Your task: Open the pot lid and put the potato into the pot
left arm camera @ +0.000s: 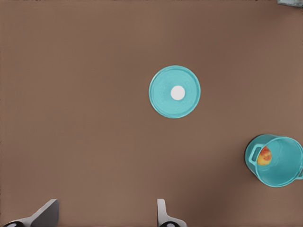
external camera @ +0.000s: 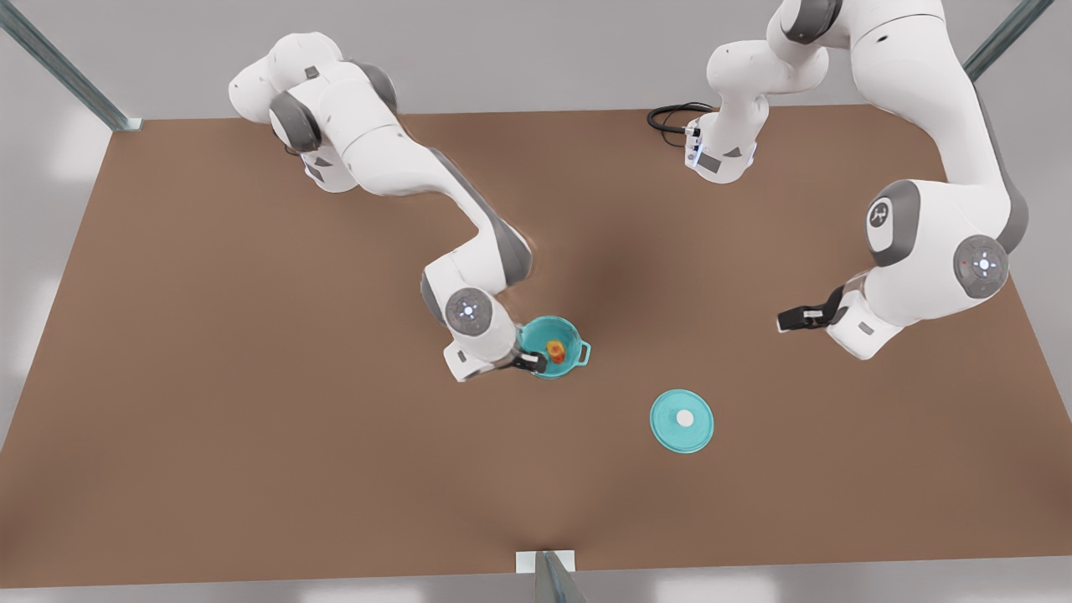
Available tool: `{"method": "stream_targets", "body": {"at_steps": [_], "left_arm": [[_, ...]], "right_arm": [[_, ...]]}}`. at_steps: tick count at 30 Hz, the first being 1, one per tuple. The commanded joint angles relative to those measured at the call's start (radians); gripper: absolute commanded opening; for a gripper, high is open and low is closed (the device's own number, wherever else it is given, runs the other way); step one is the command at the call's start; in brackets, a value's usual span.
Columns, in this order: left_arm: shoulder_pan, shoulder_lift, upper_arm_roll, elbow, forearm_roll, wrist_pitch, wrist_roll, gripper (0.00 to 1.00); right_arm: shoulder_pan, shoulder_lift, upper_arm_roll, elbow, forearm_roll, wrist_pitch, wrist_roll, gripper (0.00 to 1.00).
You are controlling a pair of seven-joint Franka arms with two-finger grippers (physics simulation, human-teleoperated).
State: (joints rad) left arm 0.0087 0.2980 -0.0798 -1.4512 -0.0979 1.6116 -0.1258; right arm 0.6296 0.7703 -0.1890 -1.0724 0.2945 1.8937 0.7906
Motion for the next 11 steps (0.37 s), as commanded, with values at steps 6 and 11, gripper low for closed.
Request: {"method": "stream_targets", "body": {"at_steps": [6, 11], "left_arm": [[0.010, 0.001, 0.000, 0.005, 0.000, -0.001, 0.081, 1.00], [0.016, 0.001, 0.000, 0.005, 0.000, -0.001, 0.081, 1.00]], "right_arm": [[-0.717, -0.175, 0.237, -0.144, -0.377, -0.292, -0.876, 1.00], [-0.706, -0.183, 0.258, -0.150, -0.376, -0.294, -0.853, 1.00]]}}
